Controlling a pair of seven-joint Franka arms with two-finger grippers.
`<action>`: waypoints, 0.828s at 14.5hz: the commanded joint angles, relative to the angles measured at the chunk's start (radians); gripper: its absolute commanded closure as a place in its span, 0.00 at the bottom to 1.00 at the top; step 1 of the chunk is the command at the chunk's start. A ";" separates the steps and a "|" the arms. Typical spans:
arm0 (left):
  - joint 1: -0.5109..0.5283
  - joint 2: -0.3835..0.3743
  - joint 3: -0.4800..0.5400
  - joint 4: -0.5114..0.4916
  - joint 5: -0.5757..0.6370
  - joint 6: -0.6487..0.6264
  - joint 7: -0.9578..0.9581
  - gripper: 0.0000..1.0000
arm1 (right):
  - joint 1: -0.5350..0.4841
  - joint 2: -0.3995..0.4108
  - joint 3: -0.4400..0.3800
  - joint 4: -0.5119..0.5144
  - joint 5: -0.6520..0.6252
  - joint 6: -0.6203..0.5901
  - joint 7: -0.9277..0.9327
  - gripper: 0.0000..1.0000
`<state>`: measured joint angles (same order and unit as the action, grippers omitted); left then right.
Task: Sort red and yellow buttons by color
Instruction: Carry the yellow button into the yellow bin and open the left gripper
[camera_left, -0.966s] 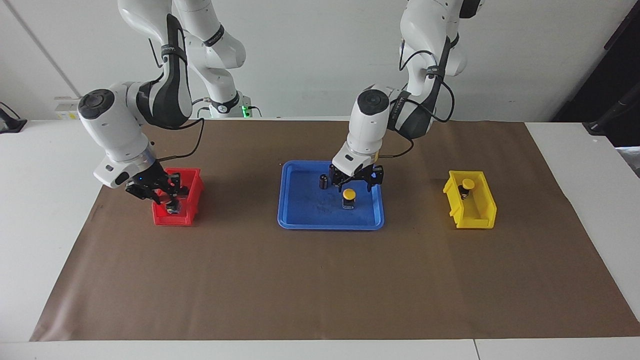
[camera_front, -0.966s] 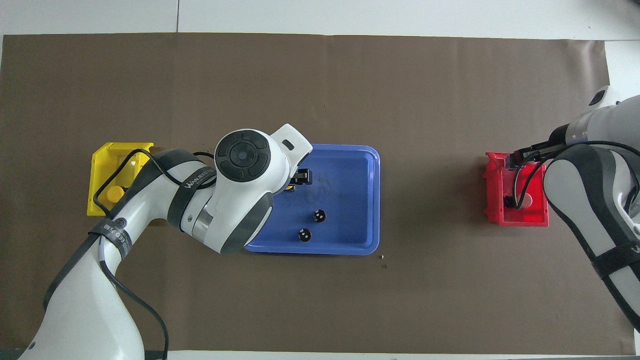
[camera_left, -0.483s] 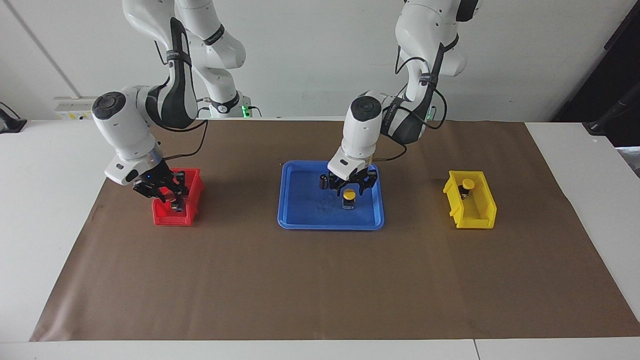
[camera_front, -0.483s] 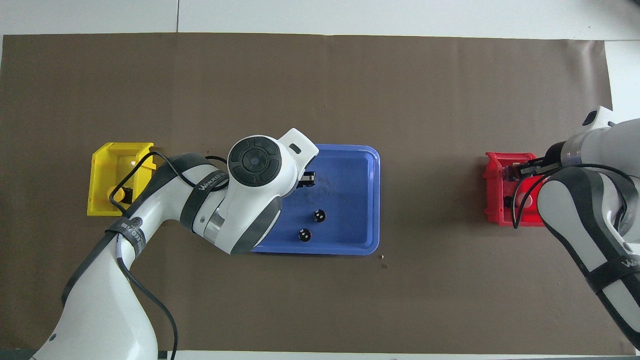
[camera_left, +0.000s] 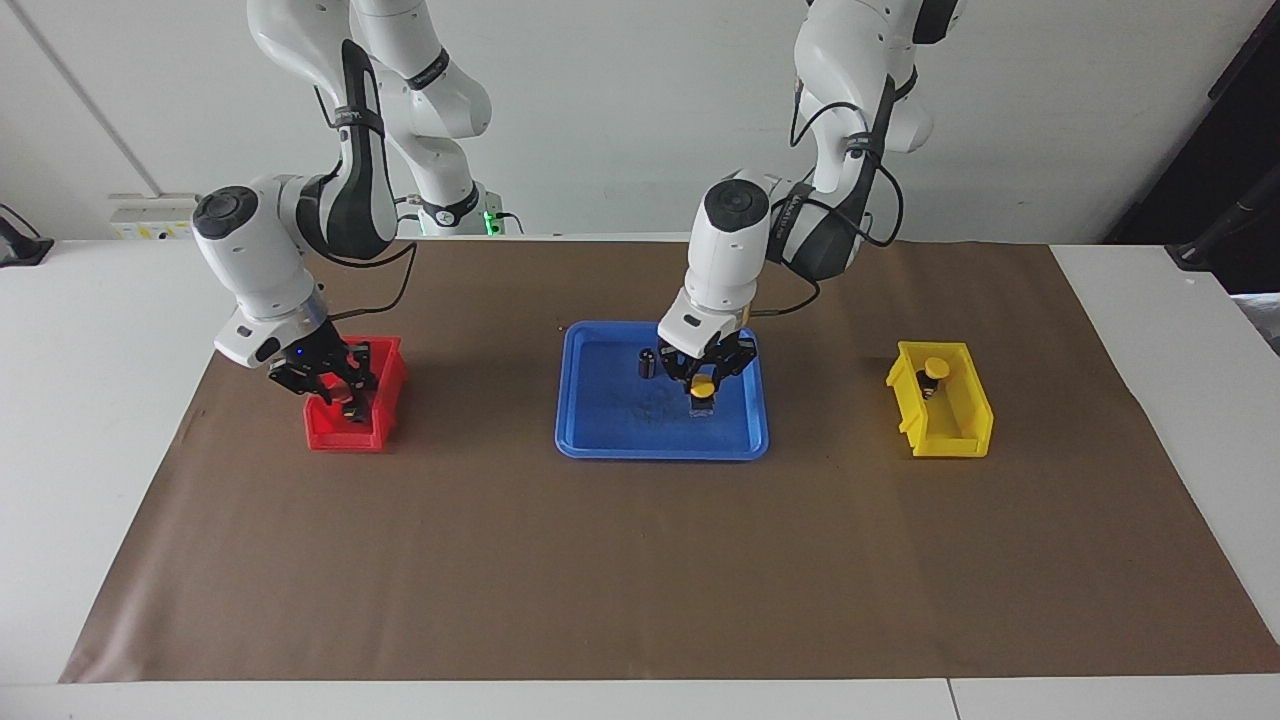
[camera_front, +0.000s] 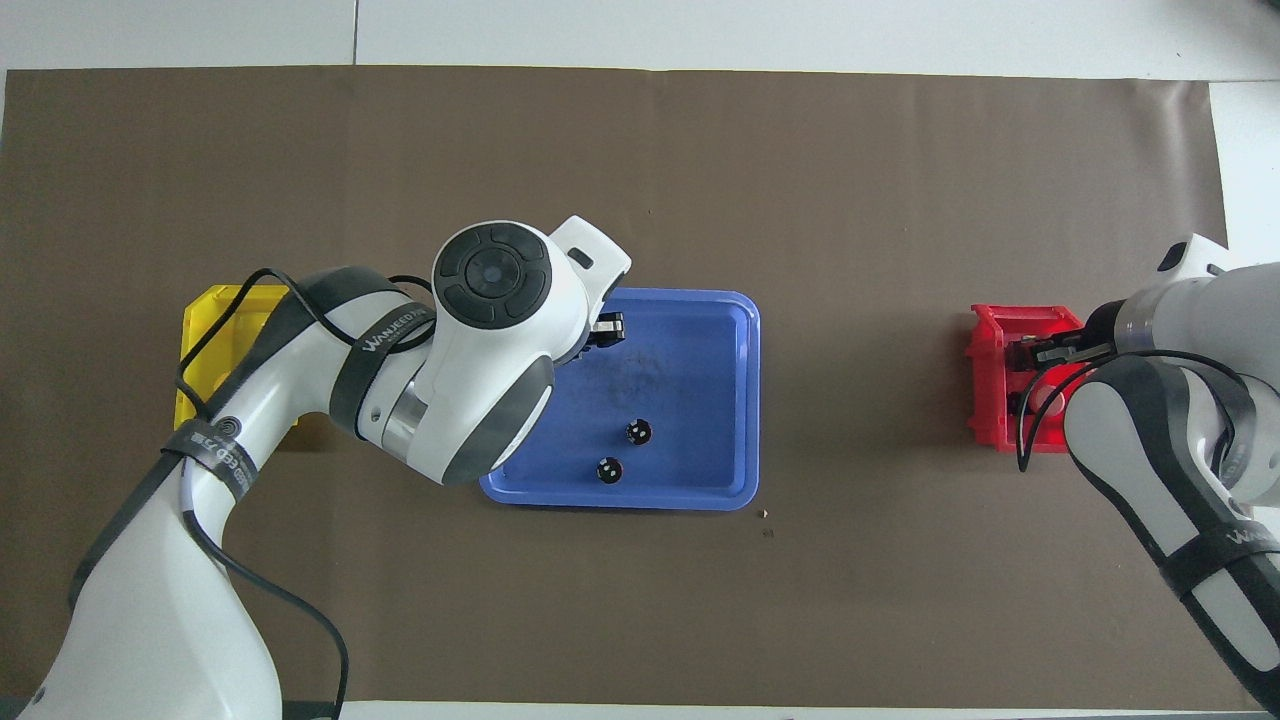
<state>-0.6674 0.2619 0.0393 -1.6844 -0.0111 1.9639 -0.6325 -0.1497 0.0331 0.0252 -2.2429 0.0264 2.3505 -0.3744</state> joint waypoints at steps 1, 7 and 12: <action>0.141 -0.073 0.004 0.100 0.013 -0.213 0.173 0.99 | -0.014 -0.021 0.009 -0.008 0.020 0.006 -0.027 0.06; 0.534 -0.197 0.002 -0.117 0.006 -0.093 0.698 0.99 | -0.004 -0.016 0.012 0.326 0.020 -0.371 0.064 0.00; 0.577 -0.227 0.004 -0.313 0.008 0.124 0.721 0.99 | -0.016 -0.035 0.002 0.584 0.018 -0.749 0.143 0.00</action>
<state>-0.1000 0.0807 0.0494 -1.9226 -0.0064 2.0385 0.0801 -0.1498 -0.0233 0.0293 -1.7385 0.0295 1.6853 -0.2462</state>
